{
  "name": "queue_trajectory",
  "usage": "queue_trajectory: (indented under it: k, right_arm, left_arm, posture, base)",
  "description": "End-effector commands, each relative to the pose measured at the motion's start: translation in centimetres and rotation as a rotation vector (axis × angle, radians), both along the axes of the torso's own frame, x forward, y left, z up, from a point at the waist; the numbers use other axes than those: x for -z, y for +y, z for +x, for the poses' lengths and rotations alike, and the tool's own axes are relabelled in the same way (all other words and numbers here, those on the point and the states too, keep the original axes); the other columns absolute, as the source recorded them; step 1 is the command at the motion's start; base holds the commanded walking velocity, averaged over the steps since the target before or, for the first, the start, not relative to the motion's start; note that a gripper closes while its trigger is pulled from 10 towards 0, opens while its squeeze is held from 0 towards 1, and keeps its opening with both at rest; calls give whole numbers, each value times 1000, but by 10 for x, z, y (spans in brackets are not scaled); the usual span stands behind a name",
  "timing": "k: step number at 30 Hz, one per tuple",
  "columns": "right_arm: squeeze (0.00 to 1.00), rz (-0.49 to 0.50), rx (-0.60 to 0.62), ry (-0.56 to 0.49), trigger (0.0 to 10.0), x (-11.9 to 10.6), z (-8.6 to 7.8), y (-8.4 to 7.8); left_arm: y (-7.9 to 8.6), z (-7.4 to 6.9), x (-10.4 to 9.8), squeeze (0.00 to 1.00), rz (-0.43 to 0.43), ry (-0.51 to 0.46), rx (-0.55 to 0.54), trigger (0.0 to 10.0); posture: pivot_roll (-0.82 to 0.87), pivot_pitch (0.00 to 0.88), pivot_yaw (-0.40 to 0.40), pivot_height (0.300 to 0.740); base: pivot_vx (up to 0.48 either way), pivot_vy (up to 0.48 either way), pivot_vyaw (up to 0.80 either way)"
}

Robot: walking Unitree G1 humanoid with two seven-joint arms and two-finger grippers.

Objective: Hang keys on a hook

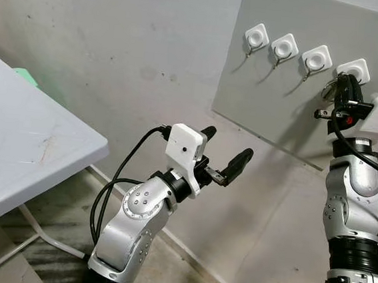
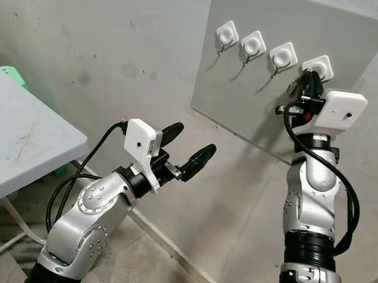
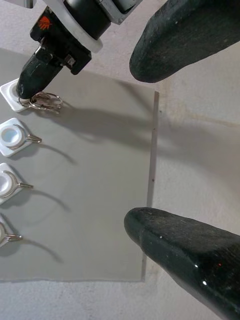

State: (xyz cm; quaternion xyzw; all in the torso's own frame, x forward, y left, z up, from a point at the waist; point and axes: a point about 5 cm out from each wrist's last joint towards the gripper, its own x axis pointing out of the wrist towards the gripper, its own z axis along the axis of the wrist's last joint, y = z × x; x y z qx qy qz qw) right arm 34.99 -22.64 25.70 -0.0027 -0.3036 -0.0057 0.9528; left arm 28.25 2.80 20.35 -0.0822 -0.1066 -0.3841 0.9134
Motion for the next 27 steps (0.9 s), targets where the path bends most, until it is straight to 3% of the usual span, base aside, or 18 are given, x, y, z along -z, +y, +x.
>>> queue_trajectory:
  k: [1,9,14,23,27]
  right_arm:
    - [0,-1,-18,-6,10000,-7,0,-7]
    - [0,-52,-77,51,10000,-1,1,-10]
    - [0,-169,-111,143,10000,11,-1,-14]
    - [0,-280,-142,208,10000,24,-7,-17]
    - [0,-281,-154,209,10000,27,-10,-16]
  left_arm:
    - [-1,-3,-5,0,-16,-9,4,10000]
    - [-2,-2,-5,0,-19,-5,3,10000]
    - [-2,-3,-5,0,-26,-2,3,10000]
    - [-3,-3,-5,0,-31,1,5,10000]
    - [-3,-3,-5,0,-33,2,4,10000]
  posture:
    - [28,56,-57,740]
    - [24,58,-59,740]
    - [22,58,-61,740]
    - [21,53,-61,740]
    - [21,52,-61,740]
  base:
    - [0,0,0]
    - [0,0,0]
    - [0,0,0]
    - [0,0,0]
    - [0,0,0]
